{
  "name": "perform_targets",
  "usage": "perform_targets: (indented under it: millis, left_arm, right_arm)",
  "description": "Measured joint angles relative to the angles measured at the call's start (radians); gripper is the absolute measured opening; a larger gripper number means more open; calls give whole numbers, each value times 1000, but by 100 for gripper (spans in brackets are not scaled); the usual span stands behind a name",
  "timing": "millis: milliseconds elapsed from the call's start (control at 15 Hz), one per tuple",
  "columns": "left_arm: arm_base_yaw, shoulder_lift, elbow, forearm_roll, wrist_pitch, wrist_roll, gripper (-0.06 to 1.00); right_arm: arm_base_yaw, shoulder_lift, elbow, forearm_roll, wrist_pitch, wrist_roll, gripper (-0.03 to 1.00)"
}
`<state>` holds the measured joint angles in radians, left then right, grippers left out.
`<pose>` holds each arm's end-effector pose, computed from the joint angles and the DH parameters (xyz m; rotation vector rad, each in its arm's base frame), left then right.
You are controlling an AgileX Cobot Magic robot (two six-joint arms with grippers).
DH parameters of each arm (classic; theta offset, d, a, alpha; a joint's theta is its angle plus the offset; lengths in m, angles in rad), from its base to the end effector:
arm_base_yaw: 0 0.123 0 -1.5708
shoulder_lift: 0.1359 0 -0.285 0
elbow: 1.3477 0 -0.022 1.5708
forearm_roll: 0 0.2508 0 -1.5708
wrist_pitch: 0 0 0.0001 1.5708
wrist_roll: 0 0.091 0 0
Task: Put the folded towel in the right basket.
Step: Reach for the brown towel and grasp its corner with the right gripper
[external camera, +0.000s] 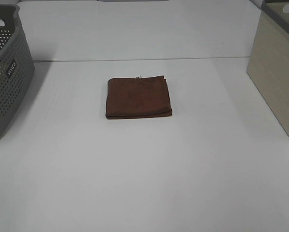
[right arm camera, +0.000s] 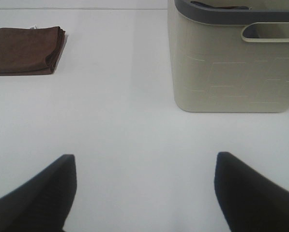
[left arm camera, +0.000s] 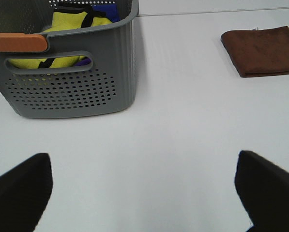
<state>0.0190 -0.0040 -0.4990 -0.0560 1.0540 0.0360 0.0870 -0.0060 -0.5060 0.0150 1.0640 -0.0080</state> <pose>-0.0050 -0.0045 0.2776 0.0197 2.0334 -0.0323 -0.0067 0.0006 0.2787 -0.0975 2.0338 0.0675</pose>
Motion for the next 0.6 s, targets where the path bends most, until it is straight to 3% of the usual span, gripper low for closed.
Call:
perform_targets:
  millis: [600]
  left_arm:
    - [0, 0, 0, 0, 0, 0, 97]
  right_arm:
    - [0, 0, 0, 0, 0, 0, 75]
